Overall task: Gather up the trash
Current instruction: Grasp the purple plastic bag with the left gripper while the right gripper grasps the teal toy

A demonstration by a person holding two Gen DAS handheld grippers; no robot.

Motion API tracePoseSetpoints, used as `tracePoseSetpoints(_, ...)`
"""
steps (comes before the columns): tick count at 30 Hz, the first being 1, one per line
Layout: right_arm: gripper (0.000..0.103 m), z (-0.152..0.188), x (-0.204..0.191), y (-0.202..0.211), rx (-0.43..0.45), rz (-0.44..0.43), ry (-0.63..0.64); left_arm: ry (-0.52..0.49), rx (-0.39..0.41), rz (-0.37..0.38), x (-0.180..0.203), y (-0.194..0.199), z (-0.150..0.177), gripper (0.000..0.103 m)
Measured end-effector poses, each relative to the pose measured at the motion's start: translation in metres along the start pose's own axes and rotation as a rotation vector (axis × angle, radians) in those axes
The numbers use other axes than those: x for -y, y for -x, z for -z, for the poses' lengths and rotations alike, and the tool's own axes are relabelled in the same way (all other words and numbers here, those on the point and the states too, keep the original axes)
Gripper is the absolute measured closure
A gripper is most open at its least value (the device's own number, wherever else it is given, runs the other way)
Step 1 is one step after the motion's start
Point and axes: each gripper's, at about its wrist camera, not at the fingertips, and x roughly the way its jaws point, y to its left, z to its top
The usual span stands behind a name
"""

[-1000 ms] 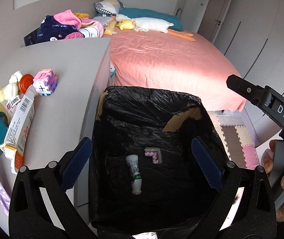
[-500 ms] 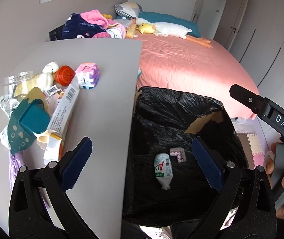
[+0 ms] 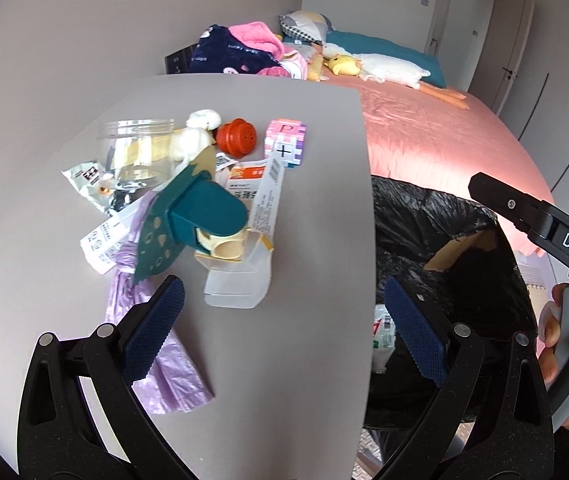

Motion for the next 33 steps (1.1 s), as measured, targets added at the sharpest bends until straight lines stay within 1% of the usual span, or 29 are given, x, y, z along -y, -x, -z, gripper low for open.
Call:
tracePoseSetpoints(10,0.02,0.004,-0.042,-0.02,-0.039,-0.063,0.05,0.07,-0.015,-0.082,-0.05,0.002,0.012,0.006)
tracePoseSetpoints(15,0.02,0.003,-0.06,-0.028,-0.049,-0.095,0.073,0.088,-0.029,-0.116,-0.068,-0.003,0.017,0.006)
tracePoseSetpoints(23,0.02,0.006,-0.1,-0.041,-0.07,-0.147,0.158,0.143,-0.08,-0.123,-0.096,-0.019,0.02,0.007)
tracePoseSetpoints(25,0.02,0.008,-0.11,-0.045,-0.079,-0.155,0.186,0.149,-0.091,-0.117,-0.1,-0.024,0.021,0.013)
tracePoseSetpoints(27,0.02,0.009,-0.119,-0.049,-0.088,-0.162,0.216,0.152,-0.106,-0.109,-0.104,-0.029,0.021,0.022)
tracePoseSetpoints(28,0.02,0.01,-0.124,-0.052,-0.093,-0.166,0.234,0.153,-0.111,-0.108,-0.105,-0.032,0.02,0.023)
tracePoseSetpoints(31,0.02,0.011,-0.135,-0.058,-0.11,-0.178,0.274,0.155,-0.117,-0.108,-0.11,-0.037,0.02,0.032)
tracePoseSetpoints(33,0.02,0.011,-0.14,-0.064,-0.123,-0.182,0.293,0.156,-0.121,-0.1,-0.112,-0.04,0.019,0.041)
